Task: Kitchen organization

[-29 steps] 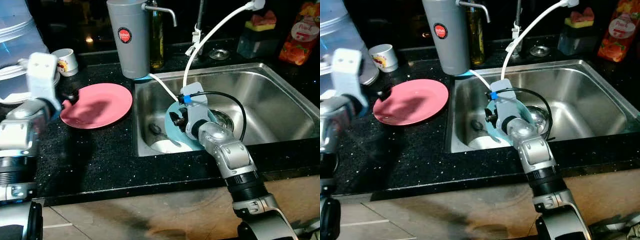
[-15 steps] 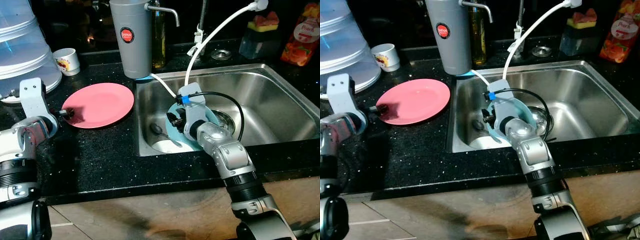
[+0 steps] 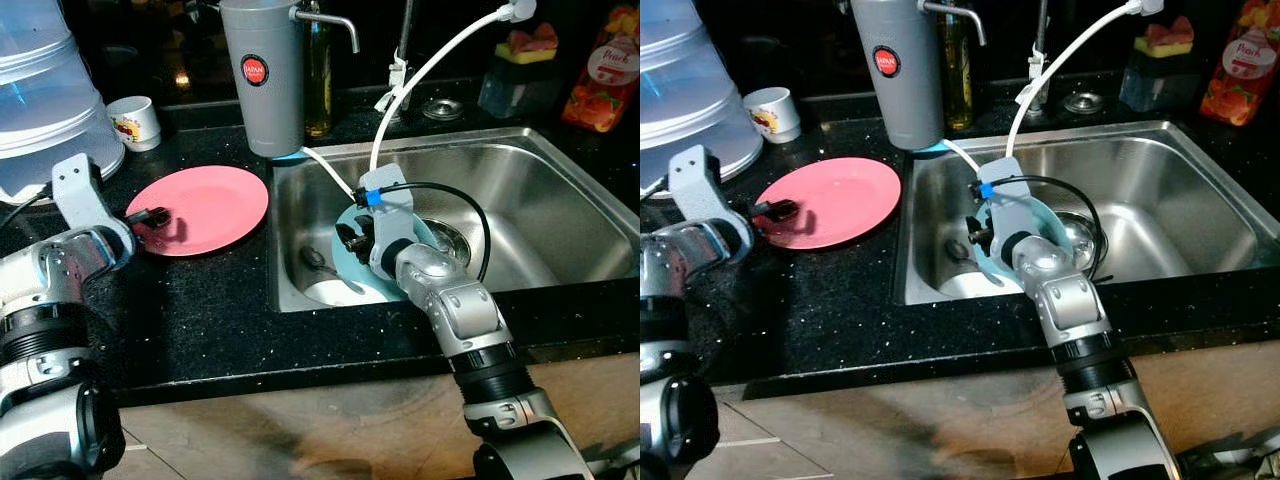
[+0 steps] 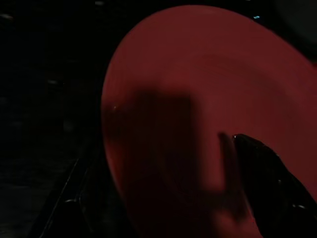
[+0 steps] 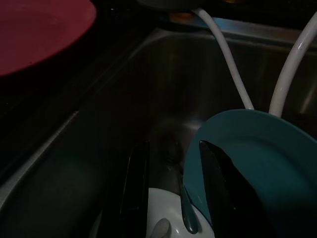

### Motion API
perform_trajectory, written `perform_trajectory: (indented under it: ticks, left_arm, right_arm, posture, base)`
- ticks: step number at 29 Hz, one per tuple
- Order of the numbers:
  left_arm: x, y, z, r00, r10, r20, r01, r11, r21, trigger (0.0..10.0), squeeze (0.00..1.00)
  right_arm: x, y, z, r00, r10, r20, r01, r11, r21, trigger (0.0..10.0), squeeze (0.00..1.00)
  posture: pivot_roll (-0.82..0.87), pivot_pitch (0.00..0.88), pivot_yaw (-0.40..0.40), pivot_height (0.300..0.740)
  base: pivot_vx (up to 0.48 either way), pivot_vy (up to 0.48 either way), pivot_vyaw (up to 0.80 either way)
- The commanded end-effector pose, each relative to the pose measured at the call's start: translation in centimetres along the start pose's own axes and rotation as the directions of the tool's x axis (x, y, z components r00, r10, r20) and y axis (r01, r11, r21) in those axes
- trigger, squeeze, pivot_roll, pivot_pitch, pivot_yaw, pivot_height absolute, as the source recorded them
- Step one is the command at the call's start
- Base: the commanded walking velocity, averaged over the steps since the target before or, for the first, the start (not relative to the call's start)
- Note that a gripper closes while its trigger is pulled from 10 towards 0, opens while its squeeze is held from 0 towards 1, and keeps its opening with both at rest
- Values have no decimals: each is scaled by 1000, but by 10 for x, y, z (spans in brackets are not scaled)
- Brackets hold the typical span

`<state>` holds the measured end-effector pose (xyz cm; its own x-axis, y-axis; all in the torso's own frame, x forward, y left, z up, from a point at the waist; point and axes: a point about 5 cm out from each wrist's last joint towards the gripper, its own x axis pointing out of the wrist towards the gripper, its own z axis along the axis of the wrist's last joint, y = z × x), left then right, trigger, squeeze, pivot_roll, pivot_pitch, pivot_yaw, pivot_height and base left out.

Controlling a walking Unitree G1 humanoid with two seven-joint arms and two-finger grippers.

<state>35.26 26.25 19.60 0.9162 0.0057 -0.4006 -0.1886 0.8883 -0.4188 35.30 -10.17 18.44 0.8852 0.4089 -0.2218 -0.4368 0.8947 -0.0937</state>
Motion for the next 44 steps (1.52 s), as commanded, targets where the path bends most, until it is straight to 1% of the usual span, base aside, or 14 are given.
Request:
perform_trajectory:
  ticks: [1,3,4,5,18,22,26,29,32,34,35,37,38,44]
  left_arm:
    - [5,-2,-13,997,-12,-76,9,999,-42,9647,0]
    - [5,-3,-13,997,-16,-77,13,999,-46,9647,0]
    - [6,-4,-13,997,-21,-74,17,999,-46,1059,0]
    - [6,-6,-13,997,-27,-70,24,998,-54,0,0]
    - [4,-4,-10,999,-10,-42,7,997,-80,0,0]
    - [0,-3,0,997,43,62,-49,994,98,0,0]
    - [-6,-22,11,983,-73,167,41,981,188,0,0]
    - [-12,-40,18,947,-216,237,176,968,179,0,0]
    - [-13,-42,19,936,-241,257,202,965,170,0,0]
    - [-17,-47,24,903,-307,300,279,951,134,0,0]
    - [-17,-47,24,903,-307,300,279,951,134,0,0]
    - [-21,-51,27,871,-360,334,336,933,129,0,0]
    - [-23,-53,28,859,-380,343,353,925,141,0,0]
    - [-27,-58,26,833,-439,338,404,899,171,0,0]
  right_arm:
    - [1,3,5,1000,7,22,-7,1000,-11,10000,0]
    - [1,3,5,1000,6,22,-6,1000,-11,10000,0]
    - [1,3,5,1000,6,23,-5,1000,-10,10000,0]
    - [1,3,5,1000,4,25,-4,1000,-8,10000,0]
    - [1,2,6,1000,0,30,-1,1000,2,10000,0]
    - [2,2,9,999,0,41,0,1000,6,10000,0]
    - [0,-1,15,997,-15,72,13,999,30,10000,0]
    - [-1,-1,25,993,-14,119,2,995,98,10000,0]
    - [-2,-1,28,991,-10,135,-8,991,131,10000,0]
    - [-3,-1,38,981,3,192,-49,970,236,10000,0]
    - [-3,-1,38,981,3,192,-49,970,236,10000,0]
    - [-5,-1,49,967,21,254,-111,932,344,10000,0]
    - [-7,-1,53,959,32,282,-144,912,385,10000,1000]
    - [-9,1,57,947,65,313,-206,875,439,10000,1000]
  posture:
    - [21,22,57,740]
    - [21,22,57,740]
    - [19,22,59,740]
    - [18,21,61,740]
    - [23,20,59,740]
    - [23,17,58,740]
    - [20,15,58,740]
    - [18,10,59,740]
    - [18,10,59,740]
    - [16,7,59,740]
    - [16,7,59,740]
    - [16,6,58,740]
    - [16,6,58,740]
    - [14,1,58,740]
  base:
    - [0,0,0]
    - [0,0,0]
    - [0,0,0]
    - [0,0,0]
    - [0,0,0]
    - [0,0,0]
    - [0,0,0]
    - [0,0,0]
    - [0,0,0]
    - [0,0,0]
    - [0,0,0]
    - [0,0,0]
    - [0,0,0]
    - [0,0,0]
